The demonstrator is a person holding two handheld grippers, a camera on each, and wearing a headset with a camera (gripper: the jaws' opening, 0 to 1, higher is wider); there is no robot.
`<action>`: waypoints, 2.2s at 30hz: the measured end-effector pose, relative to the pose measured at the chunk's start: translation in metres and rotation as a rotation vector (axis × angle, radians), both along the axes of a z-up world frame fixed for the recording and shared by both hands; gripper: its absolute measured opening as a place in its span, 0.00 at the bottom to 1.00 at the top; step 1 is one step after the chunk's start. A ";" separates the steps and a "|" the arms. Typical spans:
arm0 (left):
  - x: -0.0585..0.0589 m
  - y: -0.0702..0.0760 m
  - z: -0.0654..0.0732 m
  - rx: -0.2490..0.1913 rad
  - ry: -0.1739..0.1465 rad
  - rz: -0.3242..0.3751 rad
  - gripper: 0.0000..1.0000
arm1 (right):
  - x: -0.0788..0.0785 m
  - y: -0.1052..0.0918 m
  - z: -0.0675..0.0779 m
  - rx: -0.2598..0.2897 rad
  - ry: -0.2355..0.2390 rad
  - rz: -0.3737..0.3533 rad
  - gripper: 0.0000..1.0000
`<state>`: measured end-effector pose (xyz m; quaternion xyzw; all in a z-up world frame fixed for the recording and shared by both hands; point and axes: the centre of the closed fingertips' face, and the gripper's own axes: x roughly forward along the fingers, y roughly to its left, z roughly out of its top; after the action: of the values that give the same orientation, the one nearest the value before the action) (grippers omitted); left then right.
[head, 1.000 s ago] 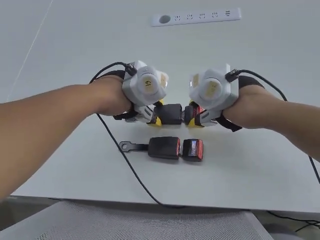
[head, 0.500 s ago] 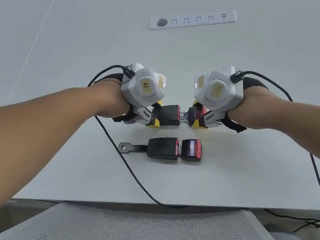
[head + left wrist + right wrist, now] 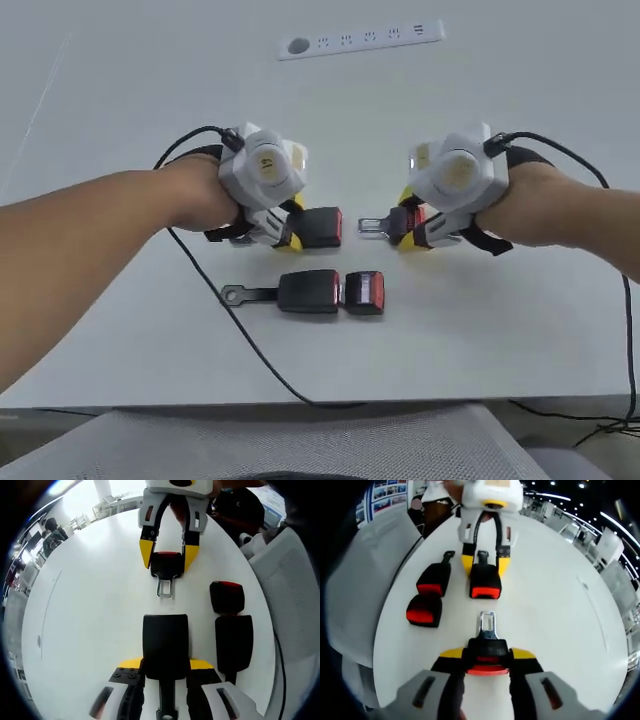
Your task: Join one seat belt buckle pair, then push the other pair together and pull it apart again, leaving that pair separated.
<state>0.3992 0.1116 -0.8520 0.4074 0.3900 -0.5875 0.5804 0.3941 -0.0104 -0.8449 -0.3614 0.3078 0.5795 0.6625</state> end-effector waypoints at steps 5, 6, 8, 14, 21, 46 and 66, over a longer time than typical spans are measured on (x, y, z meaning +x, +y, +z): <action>0.000 0.000 0.000 0.012 -0.005 0.000 0.32 | -0.006 -0.033 -0.002 -0.048 0.002 -0.019 0.33; 0.000 0.000 0.000 0.013 -0.006 -0.001 0.32 | -0.007 -0.037 -0.002 -0.054 0.001 -0.019 0.33; 0.000 0.000 0.000 0.013 -0.007 -0.001 0.32 | -0.010 -0.048 -0.002 -0.070 0.002 -0.024 0.33; 0.000 0.000 0.000 0.013 -0.021 0.004 0.32 | -0.007 -0.074 -0.004 -0.118 -0.012 -0.066 0.34; 0.000 0.000 0.000 0.025 -0.046 0.025 0.32 | -0.007 -0.084 -0.003 -0.131 -0.046 -0.124 0.37; -0.022 0.049 0.047 -0.217 -0.214 0.383 0.61 | -0.048 -0.094 0.034 0.128 -0.107 -0.464 0.72; -0.113 0.131 0.079 -0.443 -0.236 0.691 1.00 | -0.094 -0.097 0.067 0.316 -0.086 -0.600 1.00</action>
<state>0.2865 0.2426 -0.7727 0.1826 0.2991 -0.3772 0.8573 0.3005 -0.1077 -0.7781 -0.1719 0.2784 0.3836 0.8636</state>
